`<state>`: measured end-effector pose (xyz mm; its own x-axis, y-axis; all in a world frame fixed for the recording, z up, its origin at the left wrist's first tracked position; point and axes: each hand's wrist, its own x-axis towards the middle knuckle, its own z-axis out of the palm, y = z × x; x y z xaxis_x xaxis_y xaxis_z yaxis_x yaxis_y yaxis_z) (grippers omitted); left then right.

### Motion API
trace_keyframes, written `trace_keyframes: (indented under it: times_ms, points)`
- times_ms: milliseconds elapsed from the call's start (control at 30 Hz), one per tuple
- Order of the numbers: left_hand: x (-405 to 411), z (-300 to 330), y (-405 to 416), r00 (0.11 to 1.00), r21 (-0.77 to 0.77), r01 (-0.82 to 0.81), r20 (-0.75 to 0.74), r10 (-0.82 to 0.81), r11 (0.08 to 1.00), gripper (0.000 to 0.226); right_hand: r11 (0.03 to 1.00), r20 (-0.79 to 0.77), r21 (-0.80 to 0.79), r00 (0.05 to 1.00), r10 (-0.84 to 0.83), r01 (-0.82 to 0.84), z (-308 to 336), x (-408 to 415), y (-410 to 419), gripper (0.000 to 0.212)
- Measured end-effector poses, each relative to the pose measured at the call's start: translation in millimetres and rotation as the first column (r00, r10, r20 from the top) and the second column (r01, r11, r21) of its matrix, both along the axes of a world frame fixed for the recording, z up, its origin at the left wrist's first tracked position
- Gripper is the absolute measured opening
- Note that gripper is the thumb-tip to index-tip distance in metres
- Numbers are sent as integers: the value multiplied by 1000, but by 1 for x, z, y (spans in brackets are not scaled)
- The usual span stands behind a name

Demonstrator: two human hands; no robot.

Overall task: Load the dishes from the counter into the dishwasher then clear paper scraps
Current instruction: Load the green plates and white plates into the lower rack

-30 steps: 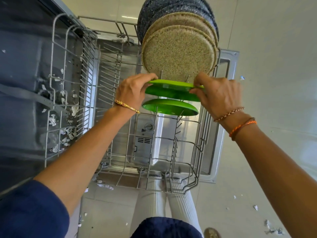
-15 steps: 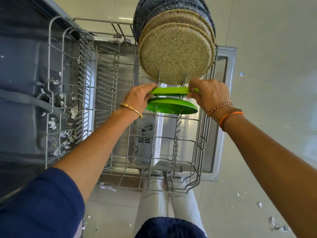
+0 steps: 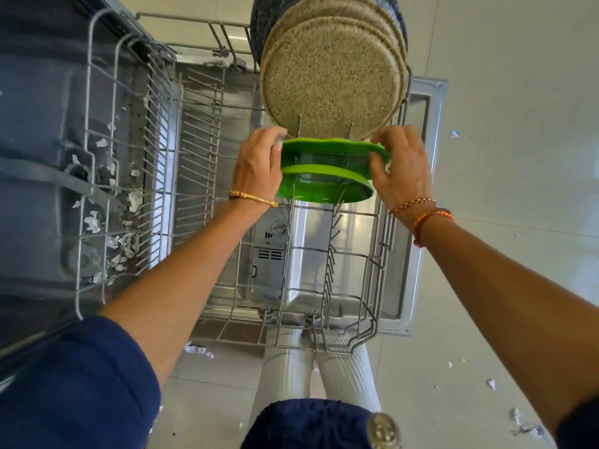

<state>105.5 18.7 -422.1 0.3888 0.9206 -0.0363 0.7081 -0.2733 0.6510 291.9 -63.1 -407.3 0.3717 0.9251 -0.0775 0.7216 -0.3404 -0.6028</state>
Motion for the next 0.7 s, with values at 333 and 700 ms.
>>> trace_keyframes:
  times_ms: [333,700]
  points:
    - [-37,162,-58,996,171,-27,91,12,985,12,943,-176,289,978,-114,162,163,-50,-35,19]
    - [-120,386,-152,809,346,-482,529,258,805,20,755,-675,551,722,151,356,371,-169,-113,18]
